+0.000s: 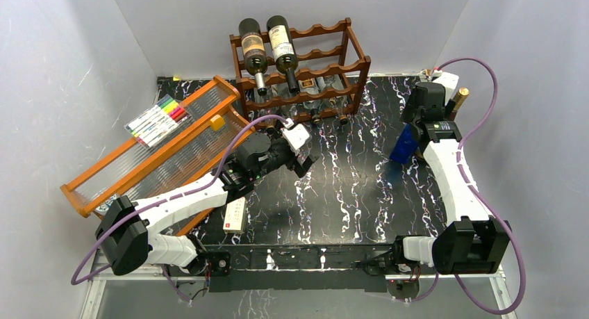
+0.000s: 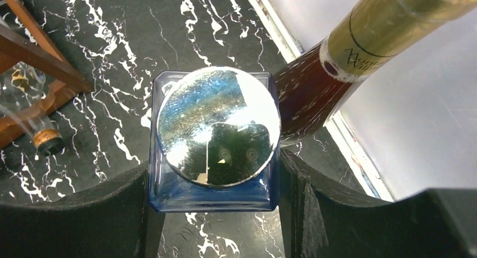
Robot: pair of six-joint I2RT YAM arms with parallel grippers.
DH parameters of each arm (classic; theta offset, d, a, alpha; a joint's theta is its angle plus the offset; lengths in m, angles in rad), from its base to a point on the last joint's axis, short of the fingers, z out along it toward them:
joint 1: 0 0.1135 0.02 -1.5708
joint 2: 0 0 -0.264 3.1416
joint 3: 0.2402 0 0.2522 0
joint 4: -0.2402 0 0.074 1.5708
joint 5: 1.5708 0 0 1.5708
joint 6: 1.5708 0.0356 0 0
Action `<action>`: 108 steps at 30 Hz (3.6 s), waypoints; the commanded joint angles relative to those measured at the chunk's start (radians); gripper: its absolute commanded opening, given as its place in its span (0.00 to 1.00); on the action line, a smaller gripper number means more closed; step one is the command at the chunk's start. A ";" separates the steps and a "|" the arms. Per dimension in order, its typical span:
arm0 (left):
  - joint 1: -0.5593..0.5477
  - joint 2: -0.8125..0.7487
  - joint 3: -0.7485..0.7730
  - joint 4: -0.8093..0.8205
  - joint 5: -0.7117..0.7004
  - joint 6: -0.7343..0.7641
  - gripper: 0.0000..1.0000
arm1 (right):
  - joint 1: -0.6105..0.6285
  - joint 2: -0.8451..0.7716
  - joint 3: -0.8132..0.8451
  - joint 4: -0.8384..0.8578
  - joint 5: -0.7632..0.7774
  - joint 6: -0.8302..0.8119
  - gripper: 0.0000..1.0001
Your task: Take the wine bottle off the wine rack
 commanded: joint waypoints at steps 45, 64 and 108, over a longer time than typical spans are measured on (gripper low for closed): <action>0.126 -0.140 0.006 0.052 -0.010 -0.035 0.98 | -0.001 -0.167 0.317 -0.057 -0.389 -0.056 0.98; 0.296 -0.318 -0.158 0.293 -0.275 0.000 0.98 | 0.460 0.291 0.476 0.254 -0.567 0.117 0.98; 0.252 -0.239 -0.162 0.279 -0.213 -0.065 0.98 | 0.443 0.736 0.636 0.495 -0.747 0.494 0.62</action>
